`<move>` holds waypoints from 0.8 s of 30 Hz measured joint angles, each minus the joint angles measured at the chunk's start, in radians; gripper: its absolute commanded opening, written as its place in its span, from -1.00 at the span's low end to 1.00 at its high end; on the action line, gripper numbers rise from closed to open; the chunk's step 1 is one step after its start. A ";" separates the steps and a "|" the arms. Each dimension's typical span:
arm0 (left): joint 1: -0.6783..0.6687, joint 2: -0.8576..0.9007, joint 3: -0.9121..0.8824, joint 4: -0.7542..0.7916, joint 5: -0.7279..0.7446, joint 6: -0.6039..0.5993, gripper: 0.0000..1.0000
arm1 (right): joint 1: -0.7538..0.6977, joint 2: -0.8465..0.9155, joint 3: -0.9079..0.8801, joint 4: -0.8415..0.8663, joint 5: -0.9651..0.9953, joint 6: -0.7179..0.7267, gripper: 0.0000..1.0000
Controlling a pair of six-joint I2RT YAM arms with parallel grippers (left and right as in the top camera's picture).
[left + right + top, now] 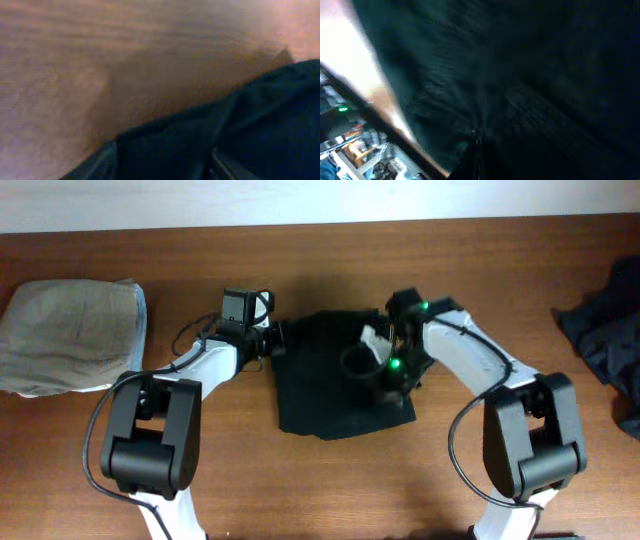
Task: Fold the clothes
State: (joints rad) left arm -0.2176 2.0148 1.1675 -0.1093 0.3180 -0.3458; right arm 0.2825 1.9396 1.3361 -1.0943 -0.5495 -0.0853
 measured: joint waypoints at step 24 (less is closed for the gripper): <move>-0.041 -0.046 0.017 0.317 0.278 -0.013 0.98 | -0.213 -0.074 0.474 -0.129 0.526 0.168 -0.46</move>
State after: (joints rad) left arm -0.2588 1.9686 1.1847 0.2081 0.5961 -0.3592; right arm 0.0696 1.8652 1.8103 -1.2236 -0.0231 0.0826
